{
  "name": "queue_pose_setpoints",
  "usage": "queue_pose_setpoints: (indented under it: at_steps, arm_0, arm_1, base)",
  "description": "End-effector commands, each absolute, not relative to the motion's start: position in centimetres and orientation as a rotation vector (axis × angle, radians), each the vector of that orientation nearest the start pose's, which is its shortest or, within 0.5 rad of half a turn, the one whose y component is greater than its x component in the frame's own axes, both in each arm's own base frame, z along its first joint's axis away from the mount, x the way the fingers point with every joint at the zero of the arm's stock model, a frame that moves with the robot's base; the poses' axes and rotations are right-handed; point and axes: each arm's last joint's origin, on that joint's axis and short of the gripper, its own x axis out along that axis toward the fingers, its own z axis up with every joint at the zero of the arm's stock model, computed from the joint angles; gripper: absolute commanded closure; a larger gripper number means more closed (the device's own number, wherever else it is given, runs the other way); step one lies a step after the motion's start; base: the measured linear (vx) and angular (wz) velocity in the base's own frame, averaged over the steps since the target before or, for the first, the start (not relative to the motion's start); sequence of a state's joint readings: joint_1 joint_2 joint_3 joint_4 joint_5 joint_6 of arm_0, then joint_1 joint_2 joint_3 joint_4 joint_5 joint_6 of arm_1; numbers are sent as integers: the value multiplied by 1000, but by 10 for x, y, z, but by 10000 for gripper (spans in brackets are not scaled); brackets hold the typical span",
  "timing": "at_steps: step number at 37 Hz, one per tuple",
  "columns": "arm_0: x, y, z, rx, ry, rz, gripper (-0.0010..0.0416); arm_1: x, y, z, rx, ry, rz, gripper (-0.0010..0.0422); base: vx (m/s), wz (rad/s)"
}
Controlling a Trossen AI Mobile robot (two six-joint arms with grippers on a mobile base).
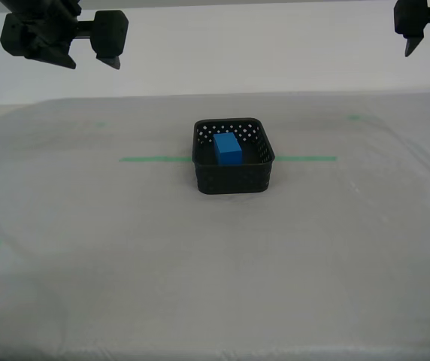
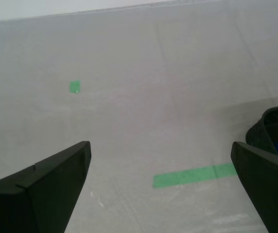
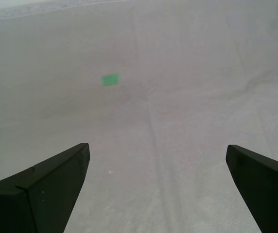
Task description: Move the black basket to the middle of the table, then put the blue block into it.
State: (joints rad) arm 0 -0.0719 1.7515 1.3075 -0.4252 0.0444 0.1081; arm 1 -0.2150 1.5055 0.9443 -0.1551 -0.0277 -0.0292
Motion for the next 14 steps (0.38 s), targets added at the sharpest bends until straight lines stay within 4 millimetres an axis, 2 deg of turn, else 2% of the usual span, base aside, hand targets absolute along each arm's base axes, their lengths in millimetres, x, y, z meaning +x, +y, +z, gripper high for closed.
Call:
queue_pose_setpoints:
  at_steps: [1, 14]
  arm_0:
    - [376, -28, 239, 112, 859, -156, 12]
    - [376, -28, 239, 112, 859, -156, 12]
  arm_1:
    - [308, -67, 224, 61, 712, -172, 16]
    - [308, -67, 224, 61, 712, -172, 16]
  base:
    - [0, 0]
    - [0, 0]
